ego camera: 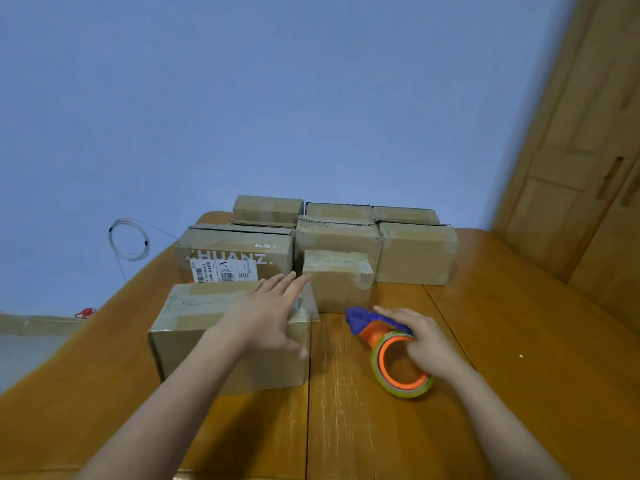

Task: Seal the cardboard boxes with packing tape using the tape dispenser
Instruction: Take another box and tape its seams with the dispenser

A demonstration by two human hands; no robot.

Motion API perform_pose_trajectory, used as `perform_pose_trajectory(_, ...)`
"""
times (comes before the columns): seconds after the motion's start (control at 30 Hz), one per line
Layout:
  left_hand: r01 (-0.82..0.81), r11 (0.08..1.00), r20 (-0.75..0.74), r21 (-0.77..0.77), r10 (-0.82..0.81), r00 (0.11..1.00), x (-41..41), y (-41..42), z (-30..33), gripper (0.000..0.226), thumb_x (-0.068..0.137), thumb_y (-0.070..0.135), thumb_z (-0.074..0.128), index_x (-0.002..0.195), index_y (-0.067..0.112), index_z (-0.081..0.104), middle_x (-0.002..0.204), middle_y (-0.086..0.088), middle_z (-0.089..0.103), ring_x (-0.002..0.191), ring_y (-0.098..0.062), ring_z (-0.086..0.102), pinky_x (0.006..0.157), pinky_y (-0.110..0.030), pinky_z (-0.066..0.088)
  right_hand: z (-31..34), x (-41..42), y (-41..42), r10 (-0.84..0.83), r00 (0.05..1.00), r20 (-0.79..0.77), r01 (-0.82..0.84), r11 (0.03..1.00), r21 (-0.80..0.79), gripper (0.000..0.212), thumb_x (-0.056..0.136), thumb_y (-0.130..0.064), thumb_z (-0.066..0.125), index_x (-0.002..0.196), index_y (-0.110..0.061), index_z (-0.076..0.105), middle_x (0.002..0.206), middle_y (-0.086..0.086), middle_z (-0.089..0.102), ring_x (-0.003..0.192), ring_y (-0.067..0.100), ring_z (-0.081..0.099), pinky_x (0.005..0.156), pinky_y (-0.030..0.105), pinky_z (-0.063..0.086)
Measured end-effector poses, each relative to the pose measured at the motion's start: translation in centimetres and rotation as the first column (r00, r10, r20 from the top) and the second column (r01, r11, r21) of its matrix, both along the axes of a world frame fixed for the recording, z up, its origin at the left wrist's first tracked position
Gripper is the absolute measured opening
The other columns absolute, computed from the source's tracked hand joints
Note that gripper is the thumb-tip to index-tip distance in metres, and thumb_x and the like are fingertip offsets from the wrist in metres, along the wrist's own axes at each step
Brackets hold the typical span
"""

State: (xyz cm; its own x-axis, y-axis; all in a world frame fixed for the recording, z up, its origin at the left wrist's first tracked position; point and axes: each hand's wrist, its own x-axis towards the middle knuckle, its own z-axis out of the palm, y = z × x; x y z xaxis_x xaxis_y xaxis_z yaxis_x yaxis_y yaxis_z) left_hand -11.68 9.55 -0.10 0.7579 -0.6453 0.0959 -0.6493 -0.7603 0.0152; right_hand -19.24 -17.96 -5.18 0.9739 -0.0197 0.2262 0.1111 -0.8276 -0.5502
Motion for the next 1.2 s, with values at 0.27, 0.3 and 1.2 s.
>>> perform_pose_trajectory(0.27,0.023,1.000,0.008,0.003,-0.023,1.000,0.2,-0.1,0.3,0.119,0.073,0.056,0.072,0.153,0.023,-0.010,0.162,-0.002,0.000,0.149,-0.020,-0.001,0.118,-0.033,0.008,0.1,1.5,-1.0,0.035,0.967,-0.254,-0.002,0.992,0.128,0.048,0.076,0.015,0.053,0.106,-0.021,0.064,0.092,0.000,0.068,0.074,0.001,0.062,0.061,0.016,0.048)
perform_pose_trajectory(0.3,0.027,1.000,0.007,0.002,-0.027,1.000,0.1,-0.1,0.3,0.119,0.073,0.056,0.072,0.153,0.023,-0.011,0.162,-0.002,-0.001,0.149,-0.020,-0.001,0.118,-0.033,0.007,0.1,1.7,-1.1,0.046,0.956,-0.290,-0.006,0.991,0.137,0.047,0.073,0.014,0.055,0.105,-0.018,0.066,0.088,0.000,0.068,0.068,0.000,0.061,0.059,0.017,0.048)
perform_pose_trajectory(1.2,0.084,0.980,-0.216,-0.183,-0.123,0.969,0.8,1.9,1.5,0.102,0.074,0.058,0.072,0.153,0.026,0.016,0.160,0.012,0.010,0.145,-0.005,0.012,0.117,-0.025,0.013,-0.8,3.4,10.7,0.130,0.877,0.462,-0.258,0.940,0.225,0.068,0.074,0.007,0.042,0.136,-0.022,0.051,0.139,-0.011,0.050,0.134,0.005,0.038,0.112,0.020,0.027)
